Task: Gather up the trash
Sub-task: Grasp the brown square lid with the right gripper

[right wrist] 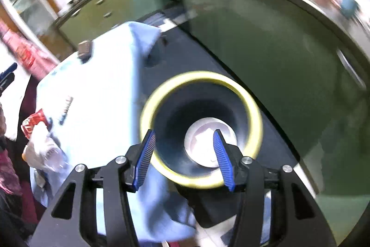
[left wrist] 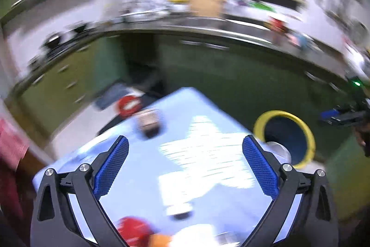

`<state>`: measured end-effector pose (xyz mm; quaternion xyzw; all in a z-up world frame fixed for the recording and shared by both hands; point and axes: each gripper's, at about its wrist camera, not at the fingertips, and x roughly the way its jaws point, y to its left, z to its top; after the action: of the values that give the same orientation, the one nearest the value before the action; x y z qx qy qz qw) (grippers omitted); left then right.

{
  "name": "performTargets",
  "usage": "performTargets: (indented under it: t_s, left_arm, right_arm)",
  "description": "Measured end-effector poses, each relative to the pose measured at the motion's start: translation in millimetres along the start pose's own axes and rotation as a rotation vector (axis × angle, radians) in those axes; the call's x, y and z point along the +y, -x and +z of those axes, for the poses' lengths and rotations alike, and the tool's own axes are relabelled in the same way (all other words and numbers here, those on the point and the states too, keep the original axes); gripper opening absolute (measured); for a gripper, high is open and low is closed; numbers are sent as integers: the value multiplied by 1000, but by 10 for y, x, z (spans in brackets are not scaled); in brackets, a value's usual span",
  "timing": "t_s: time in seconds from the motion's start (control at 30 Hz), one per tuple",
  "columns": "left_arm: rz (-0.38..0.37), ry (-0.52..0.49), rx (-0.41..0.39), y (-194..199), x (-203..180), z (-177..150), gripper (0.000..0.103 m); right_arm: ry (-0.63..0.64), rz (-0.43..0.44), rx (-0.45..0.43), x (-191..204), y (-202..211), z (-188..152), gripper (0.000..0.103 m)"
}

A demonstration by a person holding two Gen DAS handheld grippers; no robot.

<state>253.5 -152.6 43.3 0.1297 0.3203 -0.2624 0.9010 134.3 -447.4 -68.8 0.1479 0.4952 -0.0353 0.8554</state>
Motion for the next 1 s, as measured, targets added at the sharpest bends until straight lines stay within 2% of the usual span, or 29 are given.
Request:
performTargets:
  t_s: [0.1, 0.2, 0.27, 0.4, 0.47, 0.53, 0.7, 0.87, 1.0]
  left_arm:
    - [142, 94, -40, 87, 628, -251, 98]
    - [207, 222, -55, 87, 1212, -569, 98]
    - [223, 286, -58, 81, 1499, -790, 98]
    - [280, 377, -23, 38, 1873, -1195, 98]
    - [281, 375, -13, 42, 1930, -1314, 98]
    - [317, 381, -14, 54, 1927, -1376, 98]
    - [298, 417, -29, 112, 1920, -1513, 98]
    - [295, 440, -16, 102, 1977, -1575, 98]
    - [287, 453, -15, 112, 1986, -1578, 98]
  right_arm:
    - [78, 65, 31, 579, -203, 421, 50]
    - [150, 102, 56, 1215, -444, 880, 50]
    - [178, 132, 66, 1671, -651, 1206, 50]
    - [184, 151, 83, 2406, -1114, 1651, 53]
    - [200, 130, 93, 2762, -1419, 1799, 53]
    - [204, 108, 115, 2998, -1719, 1874, 52]
    - [189, 42, 137, 3215, -2140, 1971, 52]
    - [147, -36, 140, 3201, -2340, 2101, 53]
    - [121, -39, 154, 3193, -2442, 2174, 53]
